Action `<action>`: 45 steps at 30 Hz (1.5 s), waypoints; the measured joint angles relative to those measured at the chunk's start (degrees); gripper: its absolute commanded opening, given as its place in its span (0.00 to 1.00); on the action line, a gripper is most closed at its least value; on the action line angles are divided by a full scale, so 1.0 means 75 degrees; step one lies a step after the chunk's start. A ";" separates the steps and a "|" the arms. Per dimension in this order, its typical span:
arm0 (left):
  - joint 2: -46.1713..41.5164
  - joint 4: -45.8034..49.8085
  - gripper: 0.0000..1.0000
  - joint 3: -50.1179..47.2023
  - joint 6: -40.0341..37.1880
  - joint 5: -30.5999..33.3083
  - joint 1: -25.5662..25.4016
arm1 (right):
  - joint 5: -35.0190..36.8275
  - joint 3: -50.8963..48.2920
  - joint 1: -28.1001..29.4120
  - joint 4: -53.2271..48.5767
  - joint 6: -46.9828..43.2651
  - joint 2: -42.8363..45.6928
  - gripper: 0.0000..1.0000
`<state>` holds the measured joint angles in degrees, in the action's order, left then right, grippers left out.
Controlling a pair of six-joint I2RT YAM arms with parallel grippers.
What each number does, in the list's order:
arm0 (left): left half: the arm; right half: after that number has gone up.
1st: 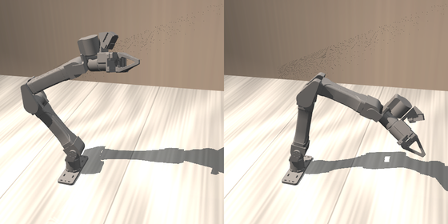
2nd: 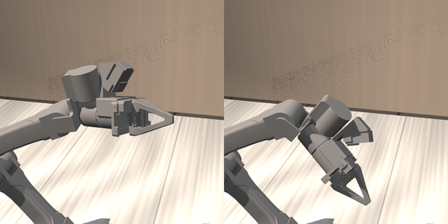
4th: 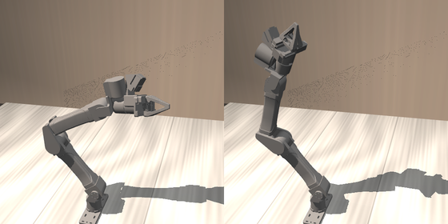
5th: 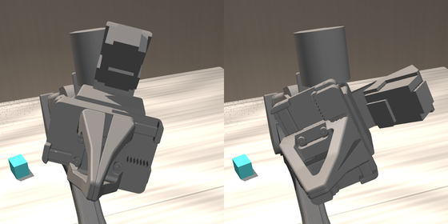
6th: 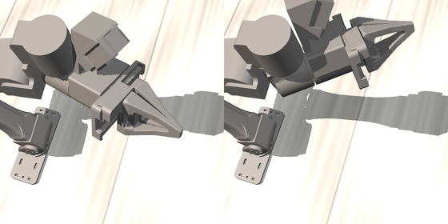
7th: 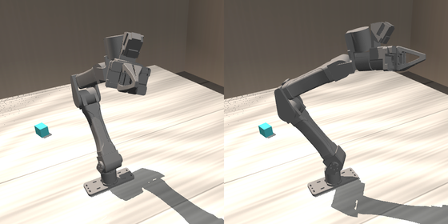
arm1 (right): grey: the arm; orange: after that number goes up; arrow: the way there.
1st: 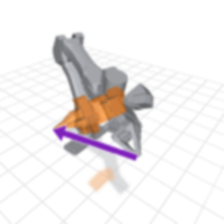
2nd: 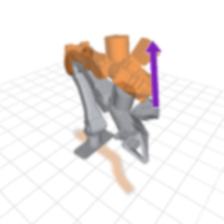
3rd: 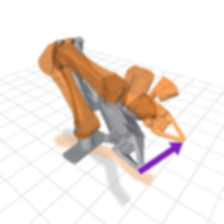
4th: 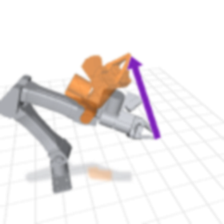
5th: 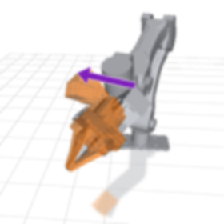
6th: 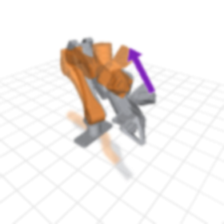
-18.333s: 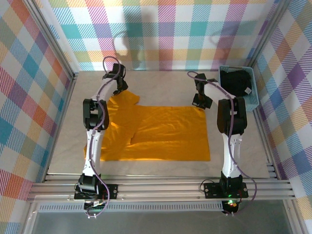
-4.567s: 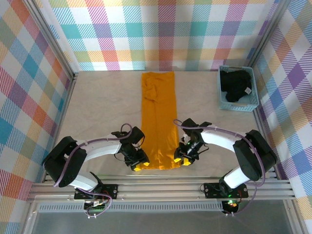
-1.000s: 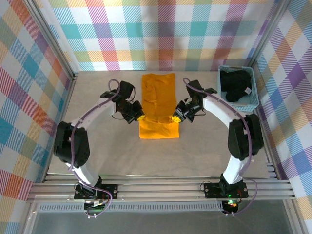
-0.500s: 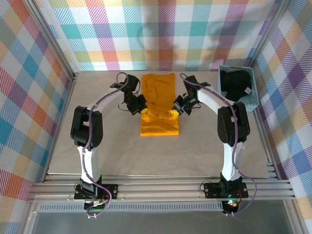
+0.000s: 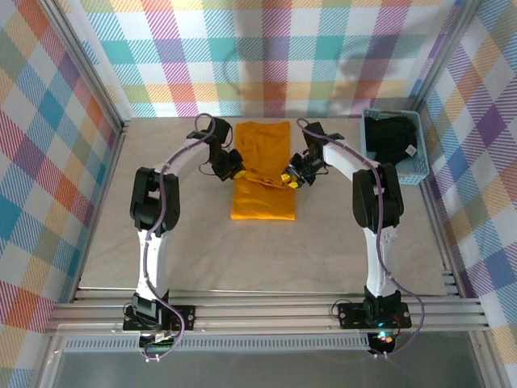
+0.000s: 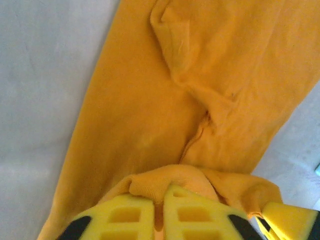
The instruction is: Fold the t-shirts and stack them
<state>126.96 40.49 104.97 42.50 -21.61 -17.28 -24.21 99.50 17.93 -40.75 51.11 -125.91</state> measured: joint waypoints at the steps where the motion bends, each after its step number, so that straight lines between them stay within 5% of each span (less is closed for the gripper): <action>1: 0.0085 -0.0146 0.38 0.0029 -0.0026 -0.0058 0.0070 | -0.0090 0.0000 -0.0093 0.0216 0.0090 -0.0082 0.42; 4: 0.0213 -0.0423 0.50 0.0087 -0.0041 -0.0195 0.0283 | -0.0379 0.0184 -0.0396 0.0662 0.0099 -0.0350 0.63; 7: 0.0134 -0.0428 0.51 0.0122 -0.0134 -0.0146 0.0382 | -0.0393 0.0860 -0.0600 0.0420 -0.0326 -0.0519 0.65; 10: -0.0912 -0.0883 0.50 -0.1370 -0.0070 0.0038 0.0420 | -0.0318 0.0997 -0.0691 0.0184 -0.0828 -0.0125 0.63; 14: -0.3182 -0.1195 0.50 -0.4167 0.0554 0.0122 0.0245 | -0.0256 -0.0886 -0.0551 0.0262 -0.1064 0.1527 0.61; 18: -0.4549 -0.1652 0.60 -0.5992 0.1489 0.0061 -0.0242 | -0.0382 -0.3249 -0.0143 0.0571 -0.0743 0.3121 0.61; 27: -0.3748 -0.3019 0.59 -0.6773 0.2809 -0.0140 -0.0685 | -0.0903 -0.5394 0.0221 0.1792 0.0490 0.3051 0.58; 32: -0.3637 -0.2996 0.51 -0.6703 0.3115 -0.0099 -0.0714 | -0.0973 -0.5400 0.0221 0.2352 0.0784 0.2748 0.51; 37: -0.3389 -0.2801 0.36 -0.6435 0.3191 -0.0111 -0.0717 | -0.1183 -0.4963 0.0181 0.2113 0.1125 0.2259 0.32; 42: -0.3072 -0.2935 0.07 -0.6155 0.3121 -0.0137 -0.0790 | -0.1046 -0.4392 0.0224 0.2454 0.1265 0.1836 0.04; 45: -0.3025 -0.3258 0.00 -0.6030 0.3063 -0.0009 -0.0857 | -0.0857 -0.4121 0.0259 0.2480 0.1247 0.1801 0.00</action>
<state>104.27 16.05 59.75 65.47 -21.67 -23.70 -30.63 68.60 19.88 -22.15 60.47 -112.40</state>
